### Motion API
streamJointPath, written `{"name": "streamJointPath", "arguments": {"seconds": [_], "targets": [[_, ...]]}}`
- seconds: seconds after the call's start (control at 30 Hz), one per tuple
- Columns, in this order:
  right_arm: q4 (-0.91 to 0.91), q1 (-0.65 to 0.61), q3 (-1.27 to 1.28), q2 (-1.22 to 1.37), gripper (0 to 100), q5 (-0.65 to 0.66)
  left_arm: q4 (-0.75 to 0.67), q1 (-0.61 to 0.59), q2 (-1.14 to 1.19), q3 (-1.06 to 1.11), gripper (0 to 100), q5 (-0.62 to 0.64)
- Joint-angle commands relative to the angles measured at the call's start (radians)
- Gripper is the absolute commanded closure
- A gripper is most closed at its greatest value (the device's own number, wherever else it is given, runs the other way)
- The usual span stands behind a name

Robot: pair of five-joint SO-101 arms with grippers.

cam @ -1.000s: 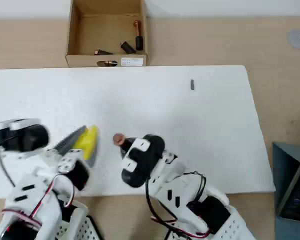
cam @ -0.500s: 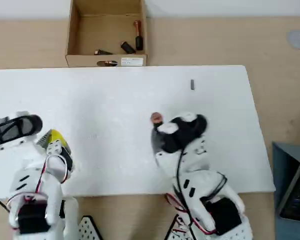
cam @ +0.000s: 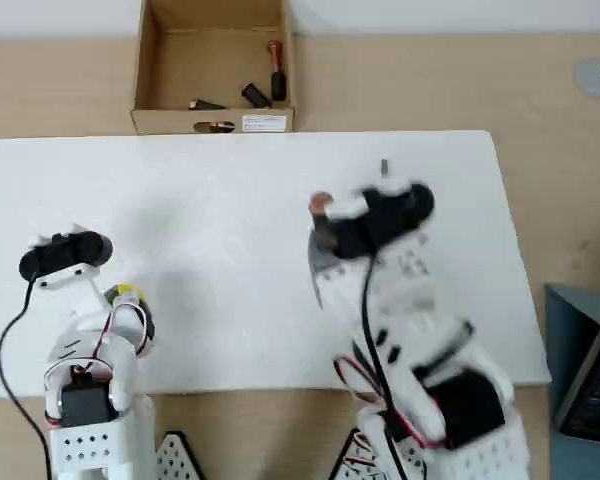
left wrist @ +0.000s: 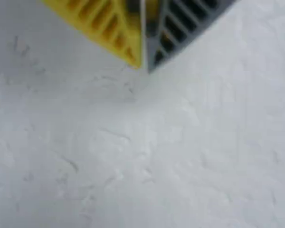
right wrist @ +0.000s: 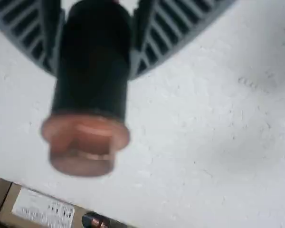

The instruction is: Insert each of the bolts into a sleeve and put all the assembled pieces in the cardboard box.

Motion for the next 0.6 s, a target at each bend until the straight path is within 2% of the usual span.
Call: {"name": "streamJointPath", "arguments": {"seconds": [0.0, 0.3, 0.57], "targets": [[-0.118, 0.013, -0.157, 0.213, 99.0, -0.003, -0.02, -0.006, -0.005, 0.015, 100, -0.009], [-0.436, 0.013, -0.414, 0.739, 99.0, 0.163, -0.02, -0.012, -0.005, 0.014, 100, -0.005], [-0.623, 0.05, -0.739, 1.202, 99.0, 0.278, -0.017, -0.012, -0.005, 0.014, 100, 0.0]]}}
